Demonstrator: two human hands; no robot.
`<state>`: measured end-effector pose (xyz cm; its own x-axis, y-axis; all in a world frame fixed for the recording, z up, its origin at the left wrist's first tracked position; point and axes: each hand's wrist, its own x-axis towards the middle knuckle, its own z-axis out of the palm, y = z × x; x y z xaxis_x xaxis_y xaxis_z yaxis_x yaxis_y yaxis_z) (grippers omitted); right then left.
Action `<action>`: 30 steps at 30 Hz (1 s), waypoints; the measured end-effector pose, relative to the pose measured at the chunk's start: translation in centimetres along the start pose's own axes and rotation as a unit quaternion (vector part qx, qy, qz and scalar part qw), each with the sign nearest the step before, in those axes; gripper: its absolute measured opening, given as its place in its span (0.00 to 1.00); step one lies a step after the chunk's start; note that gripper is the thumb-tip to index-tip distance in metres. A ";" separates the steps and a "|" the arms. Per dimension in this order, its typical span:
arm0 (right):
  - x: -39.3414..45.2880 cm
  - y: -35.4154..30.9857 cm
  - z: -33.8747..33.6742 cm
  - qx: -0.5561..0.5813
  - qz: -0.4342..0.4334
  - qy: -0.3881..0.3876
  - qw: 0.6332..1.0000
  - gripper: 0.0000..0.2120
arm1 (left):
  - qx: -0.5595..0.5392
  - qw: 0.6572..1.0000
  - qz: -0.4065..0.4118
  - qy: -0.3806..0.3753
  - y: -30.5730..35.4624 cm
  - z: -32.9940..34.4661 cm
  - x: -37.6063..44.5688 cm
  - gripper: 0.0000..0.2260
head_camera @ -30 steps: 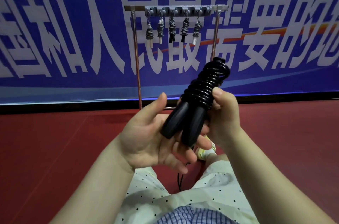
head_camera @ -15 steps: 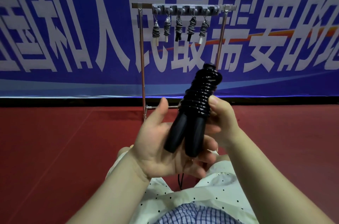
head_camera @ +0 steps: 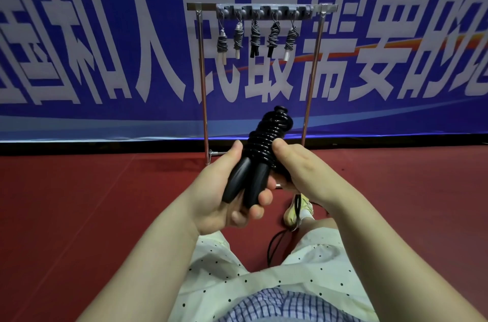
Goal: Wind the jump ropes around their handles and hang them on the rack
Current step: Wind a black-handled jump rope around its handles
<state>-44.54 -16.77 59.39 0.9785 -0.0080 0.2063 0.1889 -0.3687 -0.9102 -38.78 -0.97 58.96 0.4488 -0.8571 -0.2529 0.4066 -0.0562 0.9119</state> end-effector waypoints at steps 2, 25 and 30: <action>0.2 0.4 0.0 -0.059 -0.006 0.016 0.998 0.27 | 0.062 0.997 0.023 0.046 0.2 -0.1 -0.2 0.34; 0.5 1.5 2.7 0.031 0.150 0.080 0.985 0.39 | 0.388 0.845 0.152 0.336 -0.4 -0.6 1.0 0.10; 0.8 0.7 2.7 -0.116 0.128 0.124 0.977 0.36 | 0.430 0.809 0.156 0.368 0.0 -0.7 0.8 0.14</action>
<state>-43.37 -14.53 57.90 0.9357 -0.3416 0.0883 -0.1120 -0.5250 -0.8437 -37.88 -1.31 58.52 0.9044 -0.3781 0.1978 -0.3802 -0.5037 0.7757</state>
